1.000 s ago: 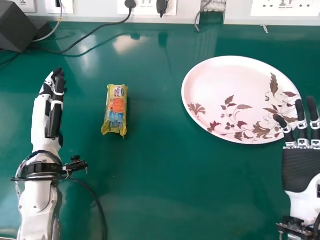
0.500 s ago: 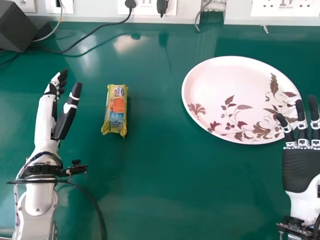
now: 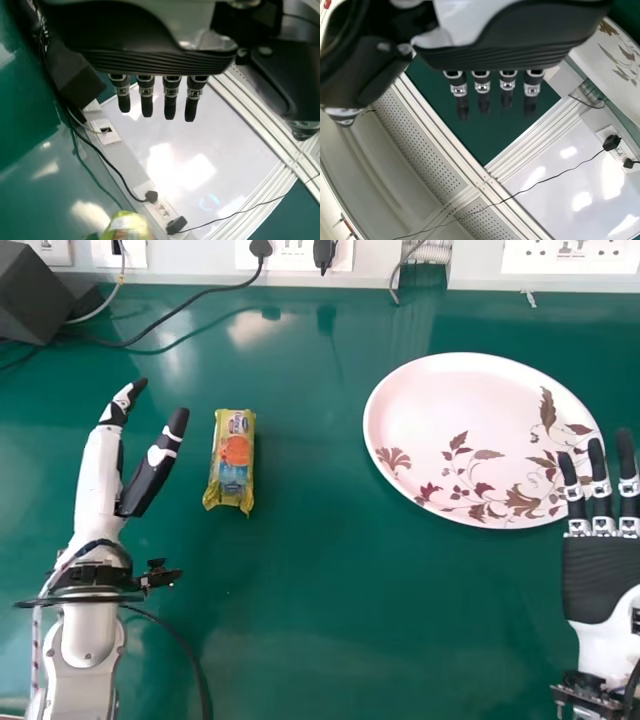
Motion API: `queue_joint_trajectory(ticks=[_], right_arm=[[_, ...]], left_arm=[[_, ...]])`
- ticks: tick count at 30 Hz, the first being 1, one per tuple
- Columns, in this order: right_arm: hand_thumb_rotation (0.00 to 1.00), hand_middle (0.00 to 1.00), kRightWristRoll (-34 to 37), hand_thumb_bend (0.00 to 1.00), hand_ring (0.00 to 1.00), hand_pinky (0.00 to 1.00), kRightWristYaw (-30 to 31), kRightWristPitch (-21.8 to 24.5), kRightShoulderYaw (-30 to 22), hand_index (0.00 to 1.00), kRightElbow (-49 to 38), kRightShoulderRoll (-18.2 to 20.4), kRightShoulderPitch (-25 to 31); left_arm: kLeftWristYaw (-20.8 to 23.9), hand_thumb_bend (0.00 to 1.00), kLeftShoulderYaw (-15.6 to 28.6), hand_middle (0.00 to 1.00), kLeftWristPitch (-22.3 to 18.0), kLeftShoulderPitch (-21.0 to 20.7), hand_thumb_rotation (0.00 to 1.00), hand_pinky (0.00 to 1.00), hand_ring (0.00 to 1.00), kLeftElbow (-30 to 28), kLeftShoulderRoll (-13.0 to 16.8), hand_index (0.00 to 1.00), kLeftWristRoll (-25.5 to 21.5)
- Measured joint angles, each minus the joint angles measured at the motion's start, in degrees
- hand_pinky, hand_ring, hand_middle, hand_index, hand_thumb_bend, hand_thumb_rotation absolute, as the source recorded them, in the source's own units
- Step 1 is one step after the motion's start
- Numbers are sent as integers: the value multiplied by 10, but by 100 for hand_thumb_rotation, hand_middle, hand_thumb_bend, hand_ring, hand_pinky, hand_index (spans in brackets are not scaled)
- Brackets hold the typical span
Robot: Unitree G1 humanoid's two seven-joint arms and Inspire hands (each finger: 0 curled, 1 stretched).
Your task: Pick up biscuit and place it in the plate
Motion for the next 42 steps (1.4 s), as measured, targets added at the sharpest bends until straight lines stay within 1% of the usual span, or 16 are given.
queue_joint_trajectory(ticks=[5, 9, 14, 21, 26, 33, 38, 42], right_arm=[[59, 100, 0, 100, 100, 94, 0, 0, -1, 95, 3, -1, -4], [60, 100, 0, 100, 99, 89, 0, 0, -4, 96, 7, -2, -8], [62, 100, 0, 100, 99, 86, 1, 0, -7, 95, 9, -2, -10], [61, 100, 1, 100, 100, 88, 1, 0, -8, 95, 11, -3, -14], [59, 100, 9, 100, 100, 87, 8, 11, -10, 96, 12, -7, -23], [61, 100, 9, 100, 100, 84, 11, 20, -13, 96, 15, -10, -34], [62, 100, 10, 100, 100, 82, 12, 27, -18, 96, 18, -10, -41], [60, 100, 11, 100, 100, 82, 12, 31, -23, 96, 20, -10, -45]], left_arm=[[6, 100, -14, 100, 4, 0, 60, 100, 100, -1, 0, 96, 20], [9, 100, -29, 100, 13, 0, 60, 100, 100, -7, 0, 96, 43], [12, 100, -47, 100, 36, 0, 60, 100, 100, -22, -1, 95, 75], [11, 100, -68, 100, 82, 0, 59, 100, 99, -42, -3, 94, 114], [0, 100, -88, 100, 117, 0, 59, 100, 99, -57, -7, 95, 129], [-12, 100, -101, 100, 155, 1, 59, 100, 100, -69, -12, 97, 142], [-13, 100, -113, 100, 166, 2, 59, 100, 100, -78, -14, 97, 143], [-16, 100, -132, 100, 175, 2, 59, 100, 100, -84, -17, 98, 156]])
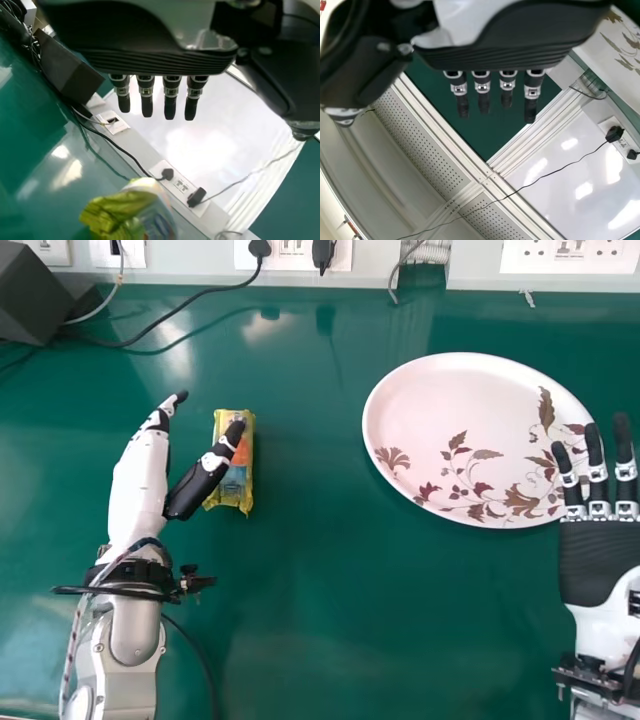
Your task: Pick up biscuit and place it in the plate
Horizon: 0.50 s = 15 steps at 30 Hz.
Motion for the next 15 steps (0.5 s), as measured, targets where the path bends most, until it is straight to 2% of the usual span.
queue_joint_trajectory(ticks=[8, 15], right_arm=[[51, 100, 7, 98, 100, 74, 6, 16, -14, 97, 7, -8, -10], [47, 100, 8, 94, 100, 72, 7, 30, -20, 99, 8, -12, -14]], left_arm=[[-1, 100, -42, 100, 41, -8, 61, 100, 100, 2, -37, 96, 32], [-1, 100, -79, 100, 44, -10, 60, 100, 99, 3, -57, 95, 45]])
